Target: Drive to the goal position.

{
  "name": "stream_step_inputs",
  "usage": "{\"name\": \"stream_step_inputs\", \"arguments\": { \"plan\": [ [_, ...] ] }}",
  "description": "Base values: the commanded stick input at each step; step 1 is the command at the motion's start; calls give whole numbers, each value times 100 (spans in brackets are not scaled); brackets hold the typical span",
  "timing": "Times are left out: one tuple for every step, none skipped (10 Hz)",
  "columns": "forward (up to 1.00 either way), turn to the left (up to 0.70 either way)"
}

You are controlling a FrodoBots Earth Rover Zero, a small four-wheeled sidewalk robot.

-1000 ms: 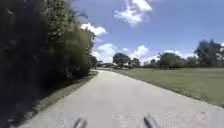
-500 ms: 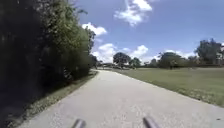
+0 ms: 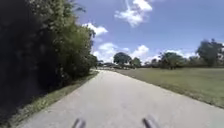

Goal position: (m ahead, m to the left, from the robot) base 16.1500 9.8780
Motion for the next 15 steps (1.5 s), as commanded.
{"name": "stream_step_inputs", "arguments": {
  "plan": [
    [50, 0],
    [50, 0],
    [50, 0],
    [50, 0],
    [50, 0],
    [50, 0],
    [50, 0],
    [50, 0],
    [50, 0],
    [50, 0],
    [50, 0],
    [50, 0],
    [50, 0],
    [50, 0],
    [50, 0]
  ]
}}
